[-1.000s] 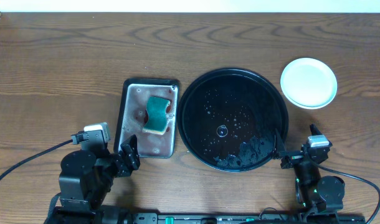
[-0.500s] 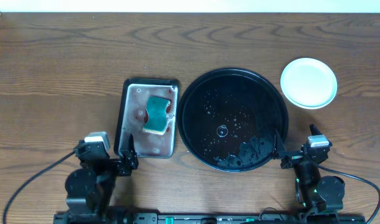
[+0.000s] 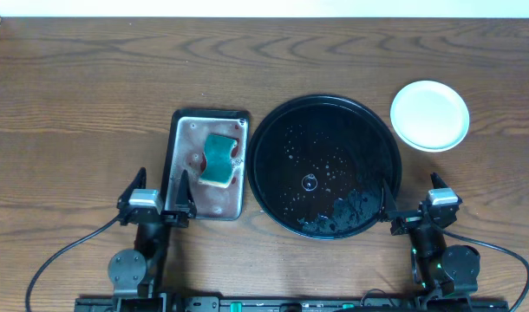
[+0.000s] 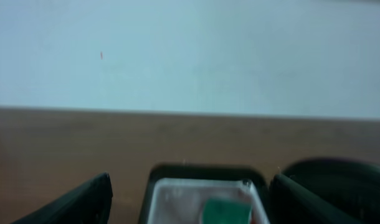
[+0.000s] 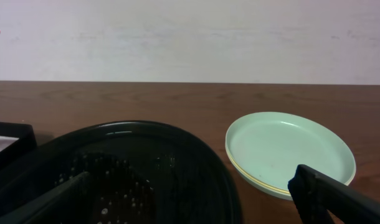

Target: Clean dirty plates on tray and stack at the side

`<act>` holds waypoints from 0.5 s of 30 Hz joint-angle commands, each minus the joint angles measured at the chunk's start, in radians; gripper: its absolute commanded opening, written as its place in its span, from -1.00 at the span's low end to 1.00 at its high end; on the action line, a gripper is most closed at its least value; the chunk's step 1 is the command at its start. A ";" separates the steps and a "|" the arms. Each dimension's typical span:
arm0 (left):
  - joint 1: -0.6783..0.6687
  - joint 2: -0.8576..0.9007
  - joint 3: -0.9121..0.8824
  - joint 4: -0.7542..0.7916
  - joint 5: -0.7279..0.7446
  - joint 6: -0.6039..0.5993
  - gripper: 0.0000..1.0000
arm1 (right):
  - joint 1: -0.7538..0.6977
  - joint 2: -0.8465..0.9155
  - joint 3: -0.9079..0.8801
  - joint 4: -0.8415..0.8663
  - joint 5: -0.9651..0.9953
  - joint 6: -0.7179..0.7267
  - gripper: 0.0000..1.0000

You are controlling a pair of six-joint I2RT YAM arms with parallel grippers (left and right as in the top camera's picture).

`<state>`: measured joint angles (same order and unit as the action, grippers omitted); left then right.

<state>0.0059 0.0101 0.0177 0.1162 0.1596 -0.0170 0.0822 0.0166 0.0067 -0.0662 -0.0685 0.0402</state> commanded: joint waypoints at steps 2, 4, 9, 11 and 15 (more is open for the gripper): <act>0.005 -0.008 -0.014 -0.096 0.008 0.040 0.62 | -0.010 -0.007 -0.001 -0.003 -0.007 -0.012 0.99; 0.005 -0.008 -0.014 -0.169 0.010 0.039 0.62 | -0.010 -0.007 -0.001 -0.003 -0.007 -0.012 0.99; 0.005 -0.008 -0.014 -0.172 0.009 0.039 0.62 | -0.010 -0.007 -0.001 -0.003 -0.007 -0.012 0.98; 0.005 -0.007 -0.014 -0.172 0.009 0.040 0.62 | -0.010 -0.007 -0.001 -0.003 -0.007 -0.012 0.99; 0.005 -0.006 -0.014 -0.172 0.009 0.040 0.62 | -0.010 -0.007 -0.001 -0.003 -0.007 -0.012 0.98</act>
<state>0.0059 0.0105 0.0120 -0.0078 0.1513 0.0048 0.0822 0.0166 0.0067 -0.0662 -0.0708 0.0402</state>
